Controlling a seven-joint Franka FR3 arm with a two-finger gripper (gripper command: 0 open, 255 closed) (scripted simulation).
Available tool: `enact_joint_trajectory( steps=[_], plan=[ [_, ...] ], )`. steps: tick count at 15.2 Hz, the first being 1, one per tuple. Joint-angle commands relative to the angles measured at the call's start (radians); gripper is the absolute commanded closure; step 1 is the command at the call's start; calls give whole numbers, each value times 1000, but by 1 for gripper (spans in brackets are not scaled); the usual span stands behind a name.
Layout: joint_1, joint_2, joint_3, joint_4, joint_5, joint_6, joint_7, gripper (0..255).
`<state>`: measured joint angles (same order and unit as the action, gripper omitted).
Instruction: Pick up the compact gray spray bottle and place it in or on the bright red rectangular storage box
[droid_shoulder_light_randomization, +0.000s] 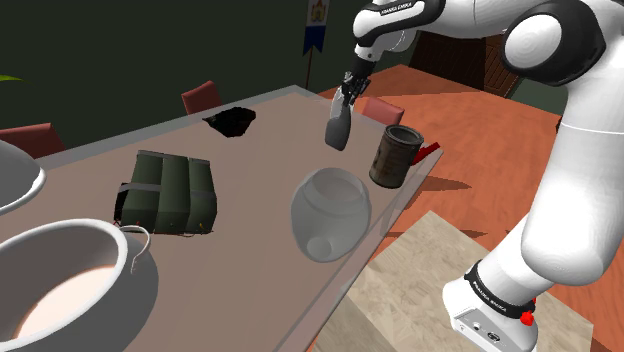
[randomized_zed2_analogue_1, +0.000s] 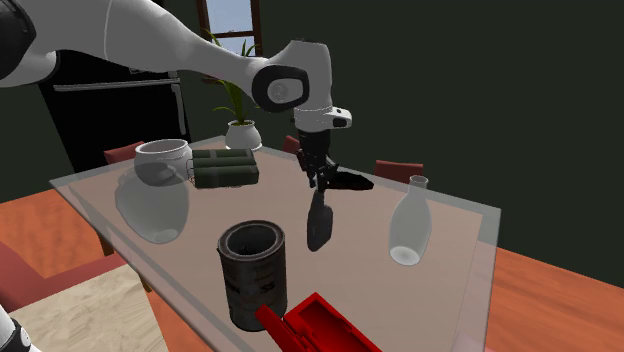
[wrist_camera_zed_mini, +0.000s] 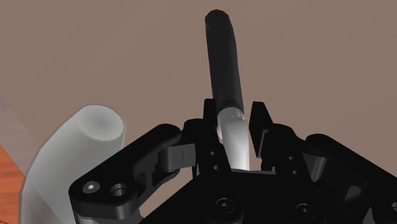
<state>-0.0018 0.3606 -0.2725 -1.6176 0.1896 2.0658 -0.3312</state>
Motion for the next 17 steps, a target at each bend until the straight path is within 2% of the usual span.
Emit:
enact_joint_trajectory(
  steps=[1,17],
  plan=[
    [1,-9,-1,15,-4,-24,4,255],
    [-7,-28,-9,205,-19,-230,28,255]
  ],
)
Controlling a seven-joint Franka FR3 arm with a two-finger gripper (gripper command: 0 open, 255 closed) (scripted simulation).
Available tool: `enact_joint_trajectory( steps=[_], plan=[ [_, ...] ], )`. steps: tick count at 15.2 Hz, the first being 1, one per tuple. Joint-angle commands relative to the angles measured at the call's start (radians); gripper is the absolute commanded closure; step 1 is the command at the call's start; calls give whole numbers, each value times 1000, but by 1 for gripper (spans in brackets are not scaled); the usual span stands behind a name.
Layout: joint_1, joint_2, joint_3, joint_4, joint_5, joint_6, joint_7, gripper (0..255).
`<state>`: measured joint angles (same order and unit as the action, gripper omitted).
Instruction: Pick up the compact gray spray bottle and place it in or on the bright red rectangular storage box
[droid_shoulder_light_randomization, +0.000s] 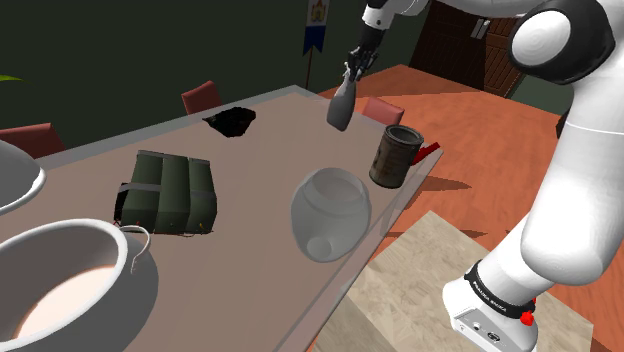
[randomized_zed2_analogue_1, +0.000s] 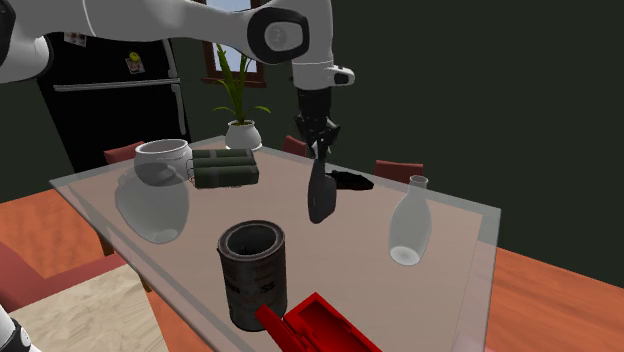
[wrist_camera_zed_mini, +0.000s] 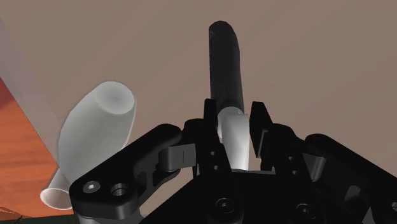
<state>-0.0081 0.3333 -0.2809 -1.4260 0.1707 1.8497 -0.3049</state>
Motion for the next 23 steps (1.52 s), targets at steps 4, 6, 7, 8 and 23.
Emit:
enact_joint_trajectory(
  steps=[4,6,7,8,23],
  plan=[
    [-5,6,-1,76,0,-70,6,255],
    [-8,11,-2,110,0,-100,8,255],
    [-10,14,-2,128,1,-115,9,255],
    [-12,17,-2,147,2,-130,10,255],
    [-124,-153,-76,65,-14,-232,-173,255]
  ],
)
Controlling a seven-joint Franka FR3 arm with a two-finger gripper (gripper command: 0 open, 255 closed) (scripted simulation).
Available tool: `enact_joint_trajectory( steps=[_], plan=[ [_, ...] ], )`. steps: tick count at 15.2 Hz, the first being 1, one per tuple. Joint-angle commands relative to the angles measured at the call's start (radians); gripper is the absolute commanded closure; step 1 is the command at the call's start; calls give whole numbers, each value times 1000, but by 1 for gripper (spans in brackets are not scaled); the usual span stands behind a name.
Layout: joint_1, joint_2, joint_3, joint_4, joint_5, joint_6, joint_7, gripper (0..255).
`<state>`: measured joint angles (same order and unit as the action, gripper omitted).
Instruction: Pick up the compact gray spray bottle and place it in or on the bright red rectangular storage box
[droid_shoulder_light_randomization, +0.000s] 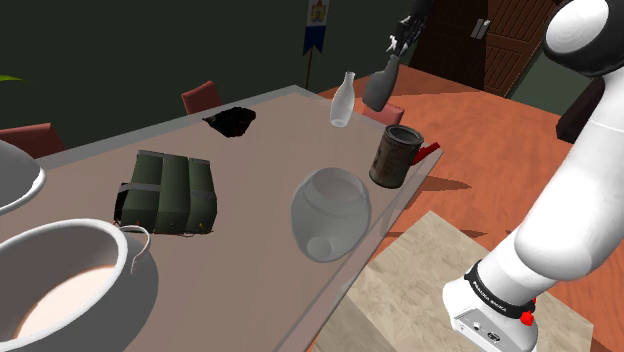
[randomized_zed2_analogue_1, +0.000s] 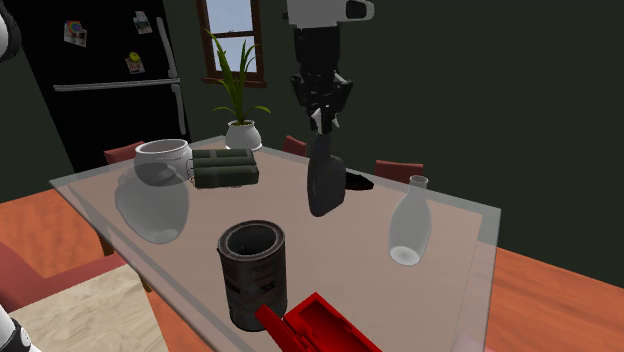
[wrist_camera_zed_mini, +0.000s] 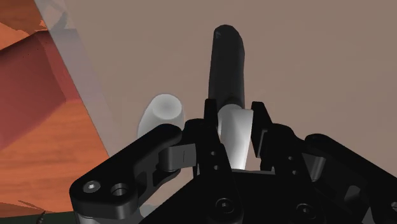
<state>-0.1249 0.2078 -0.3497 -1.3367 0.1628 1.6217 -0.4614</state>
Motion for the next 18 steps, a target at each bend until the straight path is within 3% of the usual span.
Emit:
enact_joint_trajectory(
  steps=[1,7,13,18],
  plan=[
    [-18,-38,-15,-27,-7,-13,-35,255],
    [-90,-75,-66,-14,-4,-76,-152,255],
    [-183,-63,-129,66,20,-164,-290,255],
    [-168,-102,-123,-52,0,-80,-288,255]
  ],
)
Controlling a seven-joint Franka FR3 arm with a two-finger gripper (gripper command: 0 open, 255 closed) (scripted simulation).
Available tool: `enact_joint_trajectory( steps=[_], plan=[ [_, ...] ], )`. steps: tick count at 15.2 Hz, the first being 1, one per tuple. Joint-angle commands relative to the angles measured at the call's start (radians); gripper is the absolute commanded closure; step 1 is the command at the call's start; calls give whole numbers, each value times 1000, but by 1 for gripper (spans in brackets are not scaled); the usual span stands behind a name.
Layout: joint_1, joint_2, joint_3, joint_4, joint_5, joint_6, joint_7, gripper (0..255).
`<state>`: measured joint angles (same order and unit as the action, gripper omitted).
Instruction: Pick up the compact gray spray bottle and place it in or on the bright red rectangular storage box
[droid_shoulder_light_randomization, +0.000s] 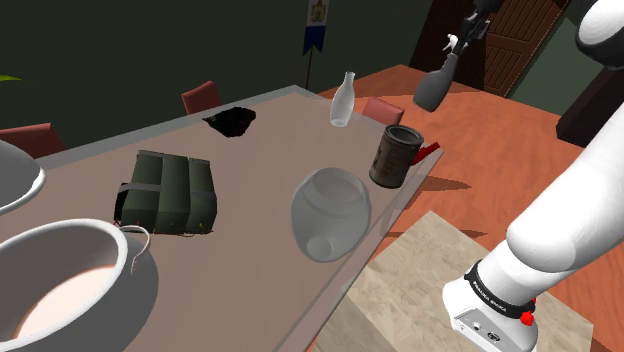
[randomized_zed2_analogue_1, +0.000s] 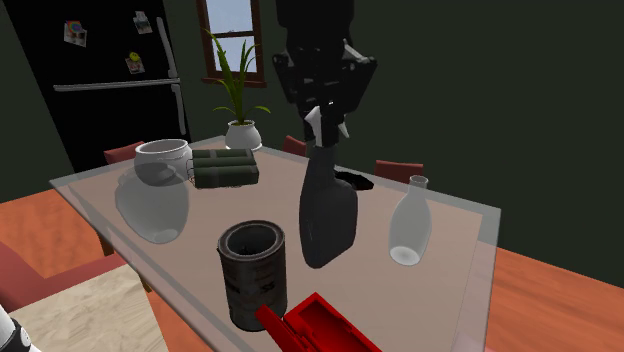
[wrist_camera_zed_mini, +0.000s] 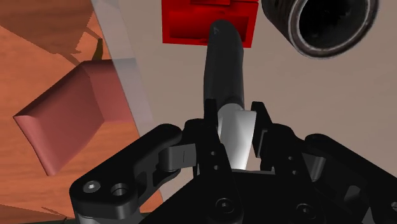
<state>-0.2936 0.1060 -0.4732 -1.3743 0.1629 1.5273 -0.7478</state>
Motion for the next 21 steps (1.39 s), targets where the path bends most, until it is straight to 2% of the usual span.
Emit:
enact_joint_trajectory(
  steps=[1,21],
  plan=[
    [3,-7,2,-36,-4,31,-1,255],
    [22,-63,13,-372,-26,317,-13,255]
  ],
)
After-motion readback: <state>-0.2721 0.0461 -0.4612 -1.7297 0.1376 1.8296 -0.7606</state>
